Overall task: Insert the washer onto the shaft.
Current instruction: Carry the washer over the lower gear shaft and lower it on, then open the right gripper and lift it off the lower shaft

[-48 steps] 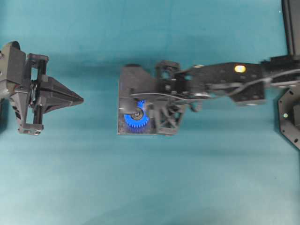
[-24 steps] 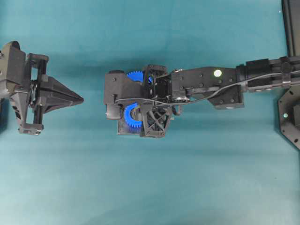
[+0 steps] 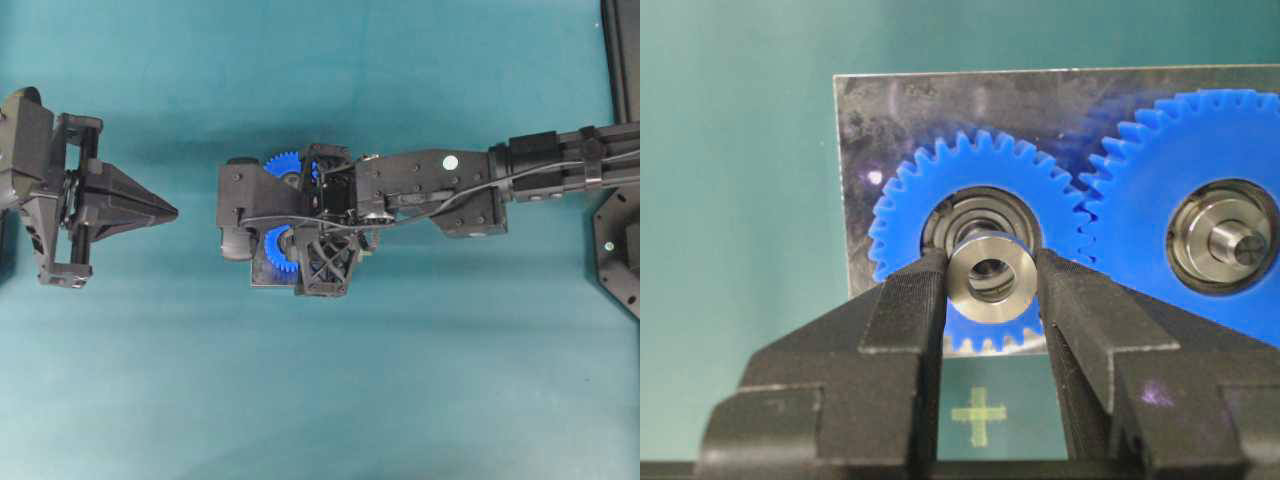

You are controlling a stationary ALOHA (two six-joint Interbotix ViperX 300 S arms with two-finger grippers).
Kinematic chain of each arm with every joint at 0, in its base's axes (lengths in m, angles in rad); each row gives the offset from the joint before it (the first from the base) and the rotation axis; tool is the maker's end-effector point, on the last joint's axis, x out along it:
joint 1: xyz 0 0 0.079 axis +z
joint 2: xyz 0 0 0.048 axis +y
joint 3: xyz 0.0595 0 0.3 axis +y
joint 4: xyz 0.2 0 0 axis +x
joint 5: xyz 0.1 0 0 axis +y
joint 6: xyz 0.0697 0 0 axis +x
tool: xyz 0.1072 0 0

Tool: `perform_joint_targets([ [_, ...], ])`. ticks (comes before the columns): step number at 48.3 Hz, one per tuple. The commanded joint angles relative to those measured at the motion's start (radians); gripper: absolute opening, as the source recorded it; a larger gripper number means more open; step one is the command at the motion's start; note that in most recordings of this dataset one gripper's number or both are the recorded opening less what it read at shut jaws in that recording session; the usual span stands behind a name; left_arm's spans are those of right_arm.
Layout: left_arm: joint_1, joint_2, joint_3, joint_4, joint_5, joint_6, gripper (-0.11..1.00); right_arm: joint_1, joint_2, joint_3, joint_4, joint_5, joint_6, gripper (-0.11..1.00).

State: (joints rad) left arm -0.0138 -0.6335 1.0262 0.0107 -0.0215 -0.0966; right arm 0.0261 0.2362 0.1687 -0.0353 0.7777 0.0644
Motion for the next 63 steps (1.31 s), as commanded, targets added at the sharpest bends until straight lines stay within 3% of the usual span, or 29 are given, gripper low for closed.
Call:
perform_joint_targets([
  [1,-0.002,-0.003,-0.018,0.002,-0.009,-0.002,-0.01,0.003,-0.015,-0.021,-0.002,-0.005,-0.009,0.31],
  [55,-0.002,-0.002,-0.015,0.003,-0.009,-0.005,-0.01,0.006,0.006,-0.034,0.002,0.006,0.003,0.32],
  [58,-0.002,-0.002,-0.015,0.003,-0.009,-0.005,-0.01,0.005,0.006,-0.035,0.002,0.012,0.006,0.39],
  [63,-0.002,-0.002,-0.015,0.002,-0.009,-0.006,-0.01,0.002,0.006,-0.040,0.002,0.017,0.012,0.69],
])
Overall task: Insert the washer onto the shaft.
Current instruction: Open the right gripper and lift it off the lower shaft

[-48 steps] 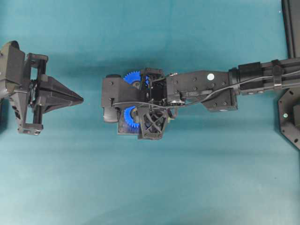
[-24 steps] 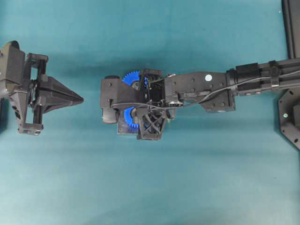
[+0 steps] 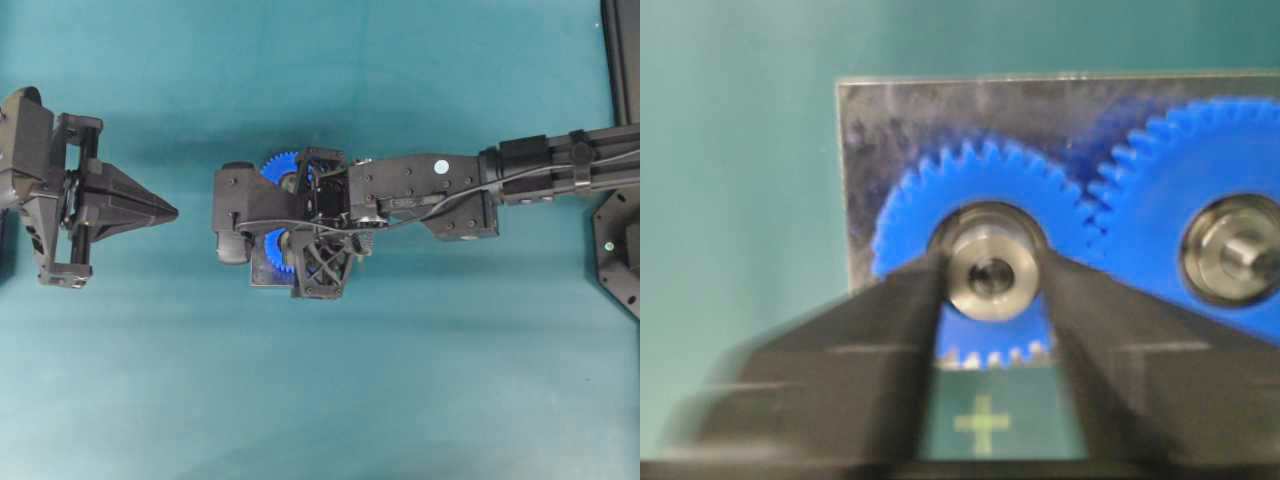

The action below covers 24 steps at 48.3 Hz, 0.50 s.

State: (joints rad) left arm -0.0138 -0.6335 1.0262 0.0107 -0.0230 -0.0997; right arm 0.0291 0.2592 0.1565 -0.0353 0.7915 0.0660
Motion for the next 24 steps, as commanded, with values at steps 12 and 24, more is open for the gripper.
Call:
perform_joint_targets([
  [12,-0.002,-0.003,-0.015,0.003,-0.008,-0.005,-0.01,-0.008,-0.038,-0.032,-0.003,0.048,0.005,0.82],
  [24,-0.012,0.002,-0.011,0.002,-0.008,0.000,-0.01,-0.021,-0.123,0.026,-0.003,0.071,0.002,0.80],
])
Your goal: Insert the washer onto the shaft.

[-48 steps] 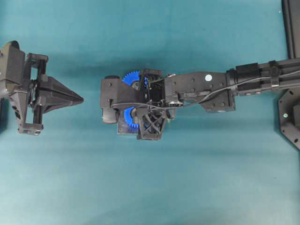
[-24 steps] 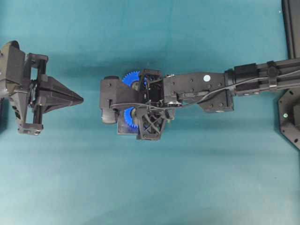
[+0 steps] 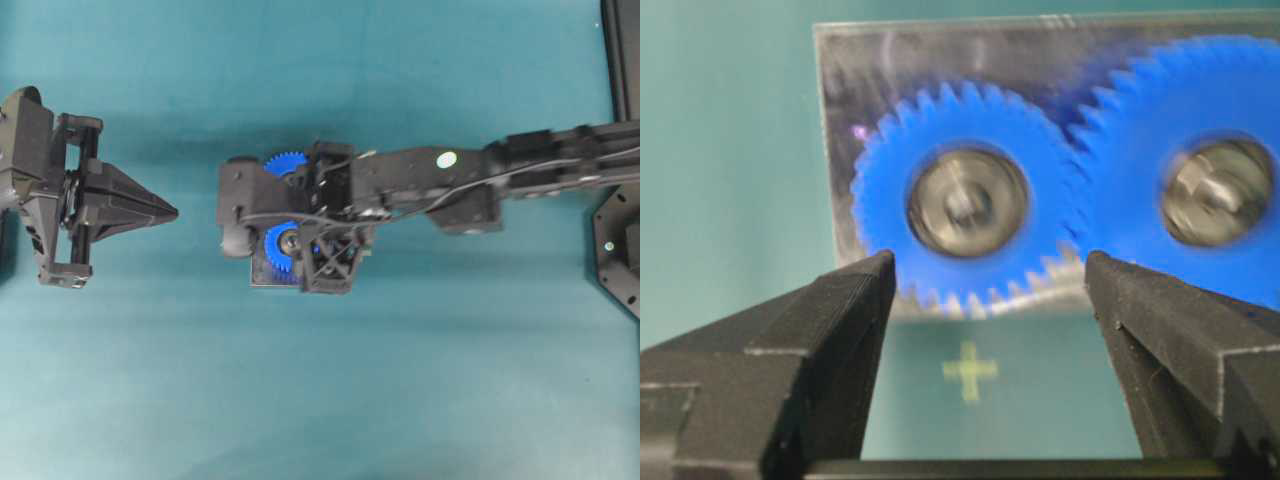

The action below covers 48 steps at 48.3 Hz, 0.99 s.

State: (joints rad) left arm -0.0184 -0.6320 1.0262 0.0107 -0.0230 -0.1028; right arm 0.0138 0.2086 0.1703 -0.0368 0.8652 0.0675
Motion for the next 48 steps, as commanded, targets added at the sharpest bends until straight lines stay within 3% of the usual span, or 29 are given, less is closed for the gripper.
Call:
perform_joint_targets([
  [1,-0.008,0.000,-0.011,0.002,-0.006,0.003,-0.01,-0.008,-0.080,0.021,-0.002,-0.005,0.000,0.80],
  [15,-0.012,0.005,0.008,0.002,-0.006,0.012,-0.01,-0.043,-0.202,0.141,-0.003,-0.078,0.002,0.67],
  [38,-0.012,0.003,0.014,0.002,-0.025,0.012,-0.01,-0.057,-0.314,0.284,0.000,-0.196,0.037,0.11],
  [48,-0.012,0.003,0.015,0.002,-0.026,0.015,-0.01,-0.058,-0.377,0.348,0.000,-0.268,0.041,0.01],
])
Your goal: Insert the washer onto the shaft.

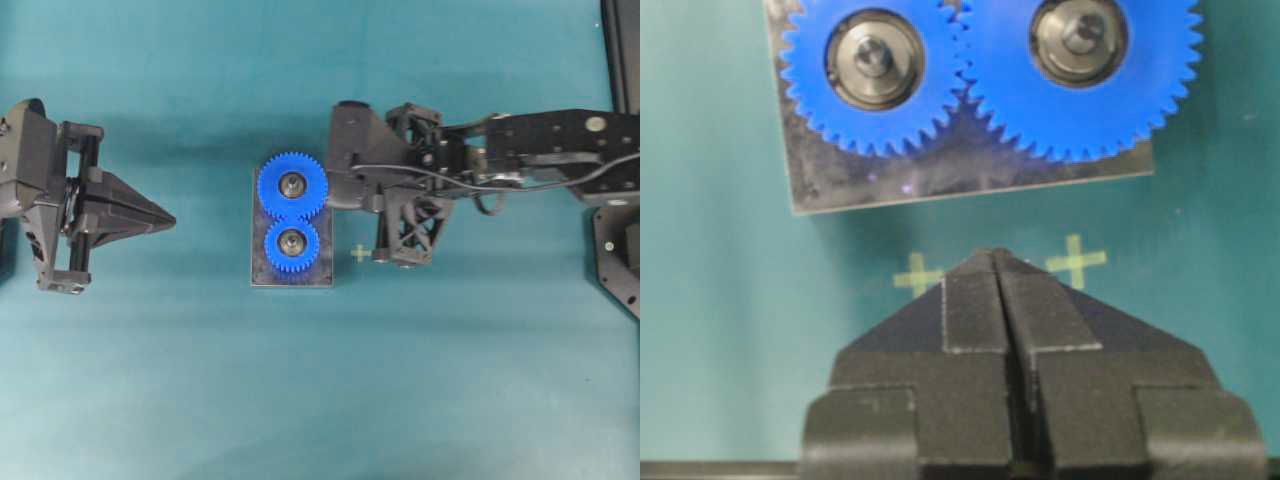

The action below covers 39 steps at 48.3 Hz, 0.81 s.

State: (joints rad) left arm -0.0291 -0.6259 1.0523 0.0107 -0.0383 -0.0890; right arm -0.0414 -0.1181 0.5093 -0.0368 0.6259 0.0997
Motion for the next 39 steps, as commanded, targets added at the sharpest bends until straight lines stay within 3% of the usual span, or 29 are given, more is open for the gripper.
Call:
perform_joint_targets([
  [1,-0.002,-0.003,-0.011,0.003,-0.011,0.002,-0.01,-0.003,-0.057,0.018,0.000,-0.037,0.009,0.01],
  [16,-0.002,-0.002,0.005,0.003,-0.011,0.008,-0.01,-0.003,-0.199,0.195,0.000,-0.233,0.008,0.01],
  [28,0.003,-0.002,0.008,0.003,-0.021,0.046,-0.01,-0.003,-0.311,0.408,0.002,-0.560,0.008,0.01],
  [34,0.017,-0.017,0.020,0.003,-0.069,0.057,-0.01,0.002,-0.324,0.480,0.002,-0.712,0.008,0.01],
  [39,0.023,-0.020,0.051,0.005,-0.149,0.067,-0.01,0.006,-0.311,0.505,0.002,-0.742,0.008,0.01],
])
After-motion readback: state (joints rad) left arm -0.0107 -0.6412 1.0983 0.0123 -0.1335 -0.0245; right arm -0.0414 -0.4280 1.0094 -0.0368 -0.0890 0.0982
